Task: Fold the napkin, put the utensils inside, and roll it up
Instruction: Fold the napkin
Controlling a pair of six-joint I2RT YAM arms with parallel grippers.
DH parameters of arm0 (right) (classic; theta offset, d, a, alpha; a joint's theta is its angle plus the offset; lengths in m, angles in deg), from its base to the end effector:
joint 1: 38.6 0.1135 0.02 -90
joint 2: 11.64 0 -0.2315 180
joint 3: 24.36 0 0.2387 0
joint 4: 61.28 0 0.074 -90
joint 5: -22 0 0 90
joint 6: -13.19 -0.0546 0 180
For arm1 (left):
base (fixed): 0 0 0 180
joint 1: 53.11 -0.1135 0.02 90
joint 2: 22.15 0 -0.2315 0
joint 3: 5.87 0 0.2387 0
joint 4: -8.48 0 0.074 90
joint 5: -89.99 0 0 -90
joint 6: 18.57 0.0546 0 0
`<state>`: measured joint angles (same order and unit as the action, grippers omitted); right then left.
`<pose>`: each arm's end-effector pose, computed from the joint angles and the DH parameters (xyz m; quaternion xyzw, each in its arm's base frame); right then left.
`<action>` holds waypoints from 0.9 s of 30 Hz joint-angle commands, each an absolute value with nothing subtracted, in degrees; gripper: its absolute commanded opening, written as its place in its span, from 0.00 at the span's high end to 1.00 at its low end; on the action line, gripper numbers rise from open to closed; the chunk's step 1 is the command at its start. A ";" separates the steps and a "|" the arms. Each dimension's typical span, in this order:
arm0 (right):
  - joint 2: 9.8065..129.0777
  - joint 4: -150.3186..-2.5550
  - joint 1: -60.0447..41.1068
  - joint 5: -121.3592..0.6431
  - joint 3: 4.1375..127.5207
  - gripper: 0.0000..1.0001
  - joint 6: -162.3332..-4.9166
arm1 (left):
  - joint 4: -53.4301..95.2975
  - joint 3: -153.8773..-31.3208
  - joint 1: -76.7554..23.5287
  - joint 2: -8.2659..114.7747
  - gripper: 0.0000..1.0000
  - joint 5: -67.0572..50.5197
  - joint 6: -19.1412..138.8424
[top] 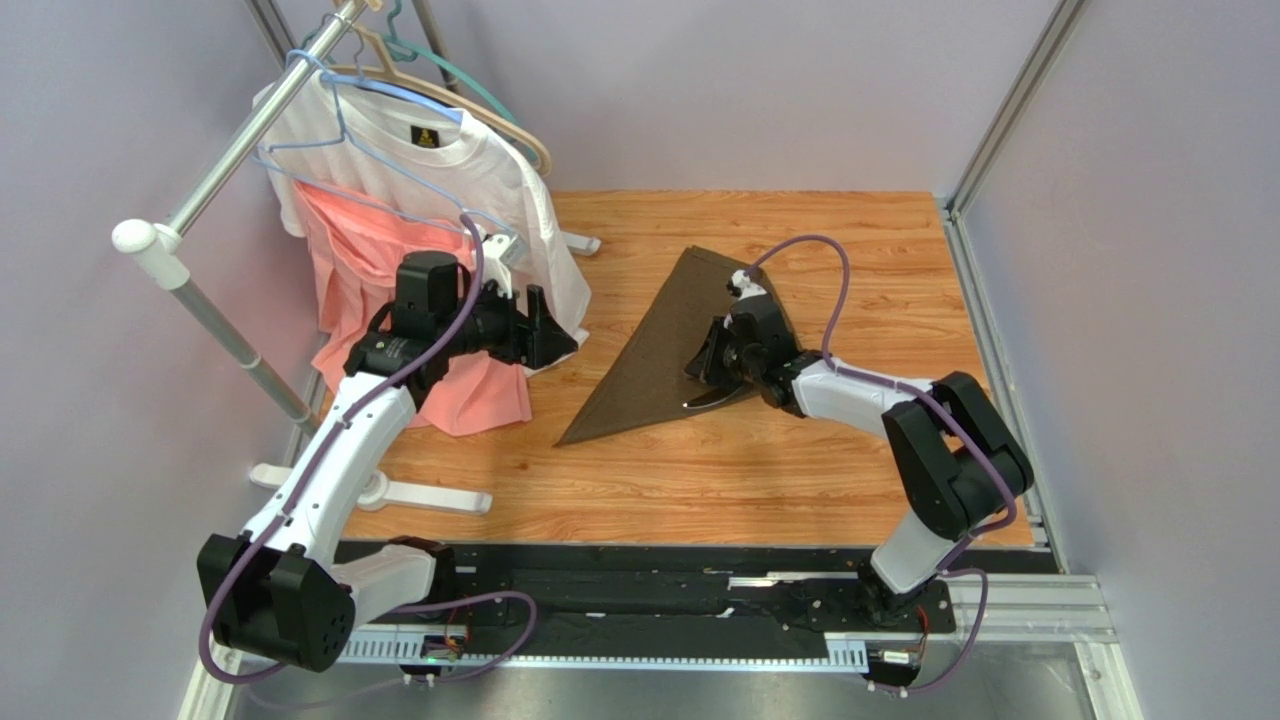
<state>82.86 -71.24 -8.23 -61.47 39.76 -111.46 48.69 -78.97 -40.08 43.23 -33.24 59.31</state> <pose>0.2918 0.1782 0.1406 0.0099 0.9063 0.2689 0.3258 0.2476 -0.0880 0.2917 0.1442 0.8390 -0.3450 0.3953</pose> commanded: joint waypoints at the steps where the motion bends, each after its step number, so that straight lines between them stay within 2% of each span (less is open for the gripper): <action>1: 81.26 -68.98 -7.31 -62.64 39.24 1.00 -110.65 | 48.44 -78.61 -40.46 42.97 0.22 -34.55 58.95; 5: 81.53 -69.60 -6.78 -62.46 39.50 0.96 -110.21 | 48.52 -78.44 -40.46 43.15 0.22 -34.29 58.77; 7: 81.09 -69.95 -6.25 -62.72 39.33 0.80 -109.77 | 48.70 -78.26 -40.46 43.33 0.22 -33.76 58.69; 9: 80.47 -70.30 -5.73 -62.99 39.15 0.68 -109.33 | 48.79 -77.82 -40.46 43.41 0.22 -33.14 58.25; 10: 79.60 -70.83 -5.64 -62.99 38.72 0.66 -108.98 | 48.79 -77.30 -40.46 43.41 0.22 -32.27 57.99; 16: 74.33 -74.25 -5.37 -62.55 37.57 0.60 -106.35 | 46.95 -71.08 -40.46 40.53 0.22 -26.30 51.93; 22: 69.23 -75.22 -5.46 -63.43 35.72 0.59 -105.29 | 34.13 -58.51 -40.46 39.54 0.22 -24.97 40.86; 27: 66.42 -74.70 -5.37 -62.99 33.79 0.59 -105.55 | 23.39 -53.13 -40.46 43.05 0.21 -26.90 34.87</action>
